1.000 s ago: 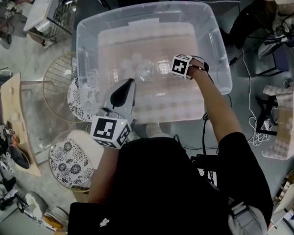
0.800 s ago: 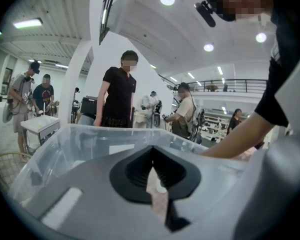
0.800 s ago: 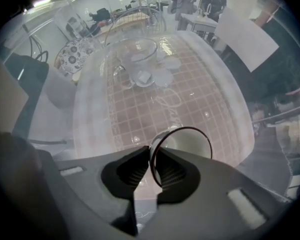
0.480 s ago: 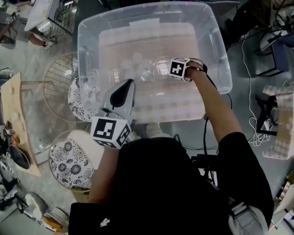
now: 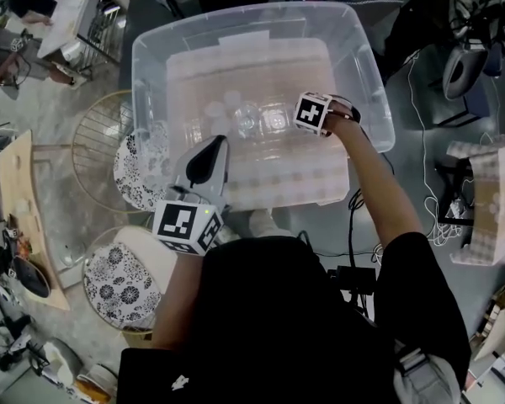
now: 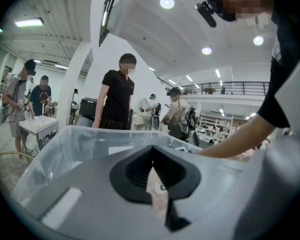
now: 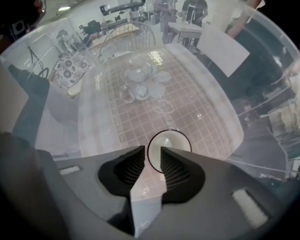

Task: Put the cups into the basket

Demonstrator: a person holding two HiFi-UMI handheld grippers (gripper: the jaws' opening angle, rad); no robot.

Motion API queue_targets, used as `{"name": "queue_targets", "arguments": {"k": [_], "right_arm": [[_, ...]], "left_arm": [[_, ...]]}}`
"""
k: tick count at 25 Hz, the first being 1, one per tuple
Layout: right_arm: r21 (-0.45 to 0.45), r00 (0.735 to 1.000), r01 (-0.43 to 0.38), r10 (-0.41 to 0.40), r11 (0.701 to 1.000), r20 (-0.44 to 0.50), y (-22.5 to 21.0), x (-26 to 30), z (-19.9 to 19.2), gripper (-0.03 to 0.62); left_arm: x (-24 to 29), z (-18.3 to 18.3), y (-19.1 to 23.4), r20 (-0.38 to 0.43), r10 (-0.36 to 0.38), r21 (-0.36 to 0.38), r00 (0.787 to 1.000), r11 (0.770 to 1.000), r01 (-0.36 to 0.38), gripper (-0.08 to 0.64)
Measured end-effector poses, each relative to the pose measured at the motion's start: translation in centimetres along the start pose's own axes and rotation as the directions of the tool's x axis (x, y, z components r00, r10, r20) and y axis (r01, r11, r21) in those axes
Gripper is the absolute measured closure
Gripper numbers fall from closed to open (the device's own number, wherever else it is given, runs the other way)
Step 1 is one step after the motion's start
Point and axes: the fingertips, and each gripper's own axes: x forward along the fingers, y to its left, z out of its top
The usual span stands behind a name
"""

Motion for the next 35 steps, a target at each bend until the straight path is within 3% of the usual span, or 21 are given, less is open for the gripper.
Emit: {"name": "queue_targets", "arguments": {"k": [6,9,11,14,17,25,27,31,35], "right_arm": [[0.122,0.982,0.13,-0.144,0.984,0.119,-1.5,-5.5,0.6,0.494],[0.181,0.967,0.153,-0.184,0.972,0.175,-1.6,-8.4,1.1,0.539],[0.225,0.947,0.158,-0.212,0.962,0.24,-1.8,-10.6,2.0,0.588],[0.272,0.904,0.148,-0.242,0.951,0.353,-1.1,-14.0,3.9,0.589],[0.309,0.845,0.13,-0.268,0.942,0.462,0.5,-17.5,5.3,0.589],[0.388,0.6,0.062,-0.345,0.92,0.722,7.4,-26.9,9.0,0.589],[0.396,0.559,0.064,-0.362,0.916,0.746,8.9,-28.3,9.5,0.589],[0.428,0.503,0.072,-0.404,0.901,0.765,11.2,-29.1,10.0,0.589],[0.477,0.434,0.107,-0.472,0.873,0.767,13.3,-30.1,10.3,0.589]], "left_arm": [[-0.8,0.1,0.1,0.014,-0.015,-0.006,1.0,1.0,0.015,0.552],[-1.6,0.1,0.0,0.021,-0.025,-0.008,0.999,1.0,0.025,0.552],[-2.1,0.2,-0.2,0.029,-0.031,-0.009,0.999,0.999,0.032,0.552],[-3.0,0.3,-0.1,0.041,-0.037,-0.011,0.998,0.999,0.037,0.552],[-3.6,0.5,-0.1,0.05,-0.049,-0.01,0.998,0.999,0.05,0.552],[-5.7,0.9,-0.8,0.071,-0.1,-0.006,0.992,0.995,0.101,0.552],[-6.3,1.0,-1.0,0.075,-0.118,-0.001,0.99,0.993,0.118,0.552],[-7.6,1.2,-0.9,0.083,-0.134,0.009,0.988,0.991,0.133,0.552],[-9.1,1.6,-0.9,0.096,-0.154,0.022,0.983,0.988,0.153,0.552]]}}
